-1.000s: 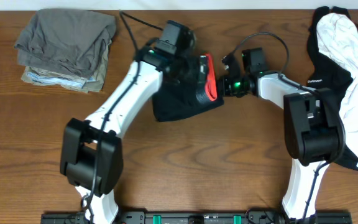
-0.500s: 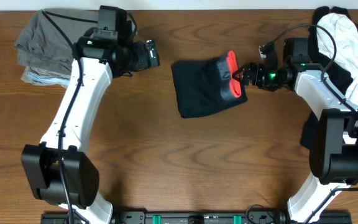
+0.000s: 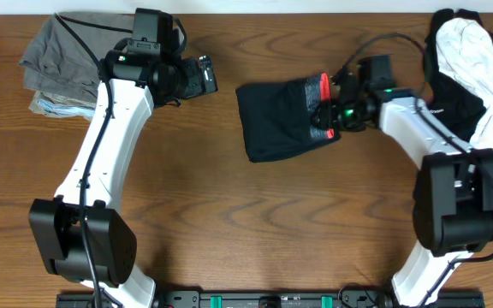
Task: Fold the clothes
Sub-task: 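Release the folded bundle and withdraw both grippers outward, then grasp the black leggings bundle with the left gripper and lift it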
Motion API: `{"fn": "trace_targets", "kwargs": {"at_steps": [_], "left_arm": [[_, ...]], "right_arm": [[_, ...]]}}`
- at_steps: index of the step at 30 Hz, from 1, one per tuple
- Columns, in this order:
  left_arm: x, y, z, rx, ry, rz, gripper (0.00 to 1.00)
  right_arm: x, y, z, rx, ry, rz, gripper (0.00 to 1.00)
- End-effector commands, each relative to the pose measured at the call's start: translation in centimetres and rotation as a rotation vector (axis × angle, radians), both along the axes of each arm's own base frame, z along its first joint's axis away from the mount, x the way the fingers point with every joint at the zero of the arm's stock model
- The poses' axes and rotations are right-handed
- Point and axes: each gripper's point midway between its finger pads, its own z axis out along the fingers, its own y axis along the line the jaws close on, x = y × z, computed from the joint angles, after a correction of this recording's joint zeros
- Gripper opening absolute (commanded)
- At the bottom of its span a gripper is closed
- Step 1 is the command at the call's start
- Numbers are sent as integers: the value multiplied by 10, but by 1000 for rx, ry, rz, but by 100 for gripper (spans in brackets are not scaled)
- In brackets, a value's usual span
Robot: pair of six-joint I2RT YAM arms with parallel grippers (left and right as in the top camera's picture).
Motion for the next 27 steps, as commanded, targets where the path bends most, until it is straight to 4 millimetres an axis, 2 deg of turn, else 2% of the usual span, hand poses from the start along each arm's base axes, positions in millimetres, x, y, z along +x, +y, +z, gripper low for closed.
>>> {"fn": "trace_targets", "kwargs": {"at_steps": [1, 3, 4, 10, 12, 14, 15, 18, 19, 20, 24, 27], "left_arm": [[2, 4, 5, 19, -15, 4, 98], [2, 4, 5, 19, -16, 4, 98], [3, 4, 5, 19, -17, 4, 98], [3, 4, 5, 30, -23, -17, 98], [3, 4, 5, 31, -23, -19, 98], [3, 4, 5, 31, -24, -19, 98], [3, 4, 5, 31, -24, -19, 98], [3, 4, 5, 39, -28, -34, 98], [3, 4, 5, 40, -28, -37, 98], [2, 4, 5, 41, -28, -38, 98], [2, 2, 3, 41, -23, -41, 98], [2, -3, -1, 42, -14, -53, 98]], "right_arm": [[3, -21, -6, -170, -10, -79, 29], [3, -29, -7, -204, -8, -108, 18], [4, -33, -7, -218, -10, -116, 15], [6, -46, -8, -246, -11, -145, 15], [9, -46, -8, -247, -25, -137, 23], [14, -47, -9, -262, -47, -130, 39], [15, -49, -10, -272, -53, -136, 52], [20, -64, -11, -334, -69, -170, 66], [22, -71, -10, -357, -77, -186, 77], [24, -77, -8, -375, -83, -203, 83], [28, -104, -1, -405, -69, -262, 84], [27, -108, 2, -340, -43, -268, 84]]}}
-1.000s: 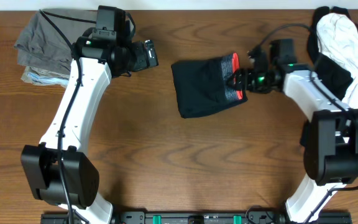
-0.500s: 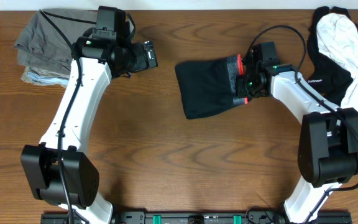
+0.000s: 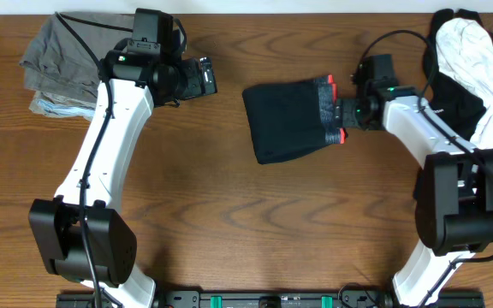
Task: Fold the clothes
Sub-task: 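Grasp the black leggings bundle with the left gripper and lift it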
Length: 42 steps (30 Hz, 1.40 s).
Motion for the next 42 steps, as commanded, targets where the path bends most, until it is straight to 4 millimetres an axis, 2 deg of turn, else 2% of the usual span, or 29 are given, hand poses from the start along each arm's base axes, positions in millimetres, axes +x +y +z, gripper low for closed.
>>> {"fn": "trace_targets", "kwargs": {"at_steps": [1, 7, 12, 16, 20, 22, 24, 26, 28, 30, 32, 35, 42], "left_arm": [[2, -6, -2, 20, -2, -29, 98], [-4, -32, -13, 32, 16, -106, 98], [-11, -66, -19, 35, 14, -187, 98], [-9, -112, -26, 15, -34, -278, 98], [-23, -157, -45, 19, -23, -378, 98], [-34, -171, -58, 38, 2, -429, 98], [-40, -174, -70, 65, 32, -444, 100], [-43, -175, -82, 73, 65, -448, 83], [-46, -178, -92, 55, 98, -452, 58], [-50, -182, -99, 31, 124, -466, 45], [-51, -185, -107, 16, 150, -459, 36], [-50, -185, -119, 18, 171, -442, 29], [-42, -184, -167, 58, 209, -428, 25]], "right_arm": [[9, -12, 9, 55, -17, -28, 84], [8, 7, 14, 235, -14, 31, 86], [12, 9, 24, 308, -33, 37, 88], [23, -10, 45, 324, -61, -1, 90], [28, -35, 64, 321, -71, -52, 91], [28, -43, 69, 321, -68, -68, 90], [26, -47, 69, 321, -60, -77, 85], [23, -47, 68, 319, -47, -82, 74], [20, -49, 66, 306, -33, -88, 65], [18, -51, 64, 295, -27, -93, 59], [18, -51, 64, 295, -25, -91, 57], [18, -50, 64, 295, -25, -89, 56], [18, -54, 63, 268, -23, -99, 57]]}}
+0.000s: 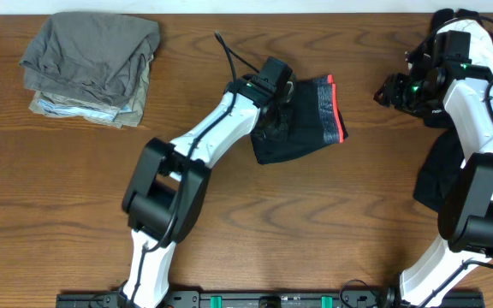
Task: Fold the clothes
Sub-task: 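Grasp the black leggings bundle with the left gripper and lift it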
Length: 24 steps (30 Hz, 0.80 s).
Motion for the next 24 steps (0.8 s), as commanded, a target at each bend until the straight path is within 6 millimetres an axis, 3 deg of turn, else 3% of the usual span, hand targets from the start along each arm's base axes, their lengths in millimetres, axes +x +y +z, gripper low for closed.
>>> {"fn": "trace_targets", "kwargs": {"at_steps": [1, 4, 10, 18, 22, 24], "left_arm": [[0, 4, -26, 33, 42, 13, 24], [1, 12, -37, 71, 48, 13, 24], [59, 95, -35, 341, -148, 180, 24], [96, 171, -31, 431, -213, 99, 25], [110, 206, -26, 429, -229, 176, 31], [115, 216, -17, 425, -248, 200, 40]], "right_arm": [[3, -4, 5, -41, -13, -2, 58], [1, -8, 3, -65, 1, -10, 58], [-1, -10, 2, -81, 5, -1, 58], [-2, -10, 1, -80, 11, -1, 58], [-2, -10, 1, -80, 11, -1, 59], [-3, -10, 1, -80, 13, -1, 59]]}}
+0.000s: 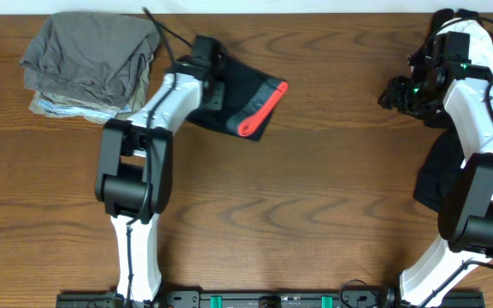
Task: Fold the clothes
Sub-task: 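Grasp the black leggings bundle with the left gripper and lift it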
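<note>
A folded black garment with a red waistband (245, 101) lies just right of my left gripper (215, 85), which appears shut on the garment's left edge. It sits between the table's middle and the stack of folded grey clothes (88, 64) at the far left. At the far right my right gripper (390, 92) hovers over bare wood, next to the pile of unfolded white and black clothes (478, 60); its fingers are too dark to read.
The wooden table (255, 214) has its far edge just behind the grey stack and the left wrist. More black cloth (439, 175) hangs beside the right arm's lower link. Both arm bases stand at the near edge.
My left gripper has moved left with the black garment, from the table's middle to just right of the grey stack. The garment has turned, its red band now diagonal. The right arm hardly moved.
The right gripper was first on the black garment's red band at the middle, and still there a second later, while the left arm waited near the grey stack. Then the right arm was back by the unfolded pile and the left gripper was on the garment, now carried leftward.
</note>
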Motion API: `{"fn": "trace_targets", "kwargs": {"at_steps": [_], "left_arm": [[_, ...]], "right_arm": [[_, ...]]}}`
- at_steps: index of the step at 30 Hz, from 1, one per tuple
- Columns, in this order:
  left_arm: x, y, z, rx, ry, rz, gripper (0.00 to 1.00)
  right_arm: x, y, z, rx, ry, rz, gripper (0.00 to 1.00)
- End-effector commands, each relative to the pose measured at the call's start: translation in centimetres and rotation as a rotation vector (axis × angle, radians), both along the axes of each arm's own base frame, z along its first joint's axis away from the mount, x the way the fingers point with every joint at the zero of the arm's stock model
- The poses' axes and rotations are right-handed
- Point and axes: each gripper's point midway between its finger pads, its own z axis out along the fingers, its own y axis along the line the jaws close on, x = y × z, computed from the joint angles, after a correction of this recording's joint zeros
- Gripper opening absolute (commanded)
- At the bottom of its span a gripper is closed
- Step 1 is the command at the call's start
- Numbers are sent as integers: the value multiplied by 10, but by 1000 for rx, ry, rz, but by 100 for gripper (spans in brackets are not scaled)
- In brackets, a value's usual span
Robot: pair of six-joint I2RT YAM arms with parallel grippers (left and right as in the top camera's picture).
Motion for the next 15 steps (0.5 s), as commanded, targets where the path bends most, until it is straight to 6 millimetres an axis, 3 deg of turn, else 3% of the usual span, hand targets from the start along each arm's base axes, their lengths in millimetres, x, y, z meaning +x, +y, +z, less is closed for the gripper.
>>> {"fn": "trace_targets", "kwargs": {"at_steps": [1, 5, 10, 12, 15], "left_arm": [[7, 20, 8, 52, -21, -8, 45], [14, 11, 49, 66, -100, -84, 63], [5, -30, 107, 58, -204, -193, 67], [-3, -52, 116, 60, -216, -255, 68], [-18, -89, 109, 77, -198, -368, 71]], "right_arm": [[3, 1, 6, -14, -15, 18, 59], [2, 1, 6, -13, -12, 18, 60], [2, 2, 6, -9, -13, 19, 60], [3, 3, 6, -6, -16, 21, 61], [4, 4, 7, -7, -22, 23, 61]]}}
